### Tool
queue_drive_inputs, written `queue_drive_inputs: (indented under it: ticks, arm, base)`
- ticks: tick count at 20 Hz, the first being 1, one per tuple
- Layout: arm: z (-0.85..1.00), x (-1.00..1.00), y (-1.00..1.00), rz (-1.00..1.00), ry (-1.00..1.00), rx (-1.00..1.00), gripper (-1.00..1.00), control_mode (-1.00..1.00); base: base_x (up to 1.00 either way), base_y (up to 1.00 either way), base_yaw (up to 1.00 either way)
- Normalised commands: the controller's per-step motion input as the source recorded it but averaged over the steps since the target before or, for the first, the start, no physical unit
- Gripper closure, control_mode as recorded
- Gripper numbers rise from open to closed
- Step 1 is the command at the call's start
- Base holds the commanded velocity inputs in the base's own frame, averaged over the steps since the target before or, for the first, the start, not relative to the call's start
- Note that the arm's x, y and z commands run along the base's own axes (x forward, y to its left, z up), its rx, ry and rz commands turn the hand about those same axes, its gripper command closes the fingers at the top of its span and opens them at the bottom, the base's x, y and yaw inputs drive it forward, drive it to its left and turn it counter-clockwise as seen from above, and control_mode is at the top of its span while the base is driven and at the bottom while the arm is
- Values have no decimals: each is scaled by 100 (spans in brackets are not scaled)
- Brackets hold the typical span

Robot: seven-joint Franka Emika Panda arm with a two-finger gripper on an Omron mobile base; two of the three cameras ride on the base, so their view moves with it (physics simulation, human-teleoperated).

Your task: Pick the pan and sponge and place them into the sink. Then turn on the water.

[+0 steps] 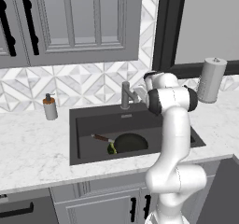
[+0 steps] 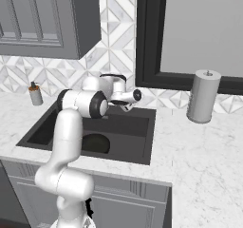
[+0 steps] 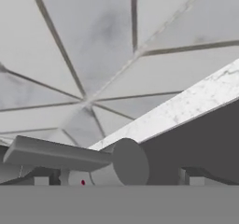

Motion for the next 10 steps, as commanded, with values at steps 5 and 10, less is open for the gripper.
queue_drive_inputs:
  ticks: [5, 10]
  arm:
    - [-2, 23, 9, 0, 1, 0, -100, -100]
    - [-1, 21, 0, 0, 0, 0, -100, -100]
  base:
    - [0, 0, 0]
    - [0, 0, 0]
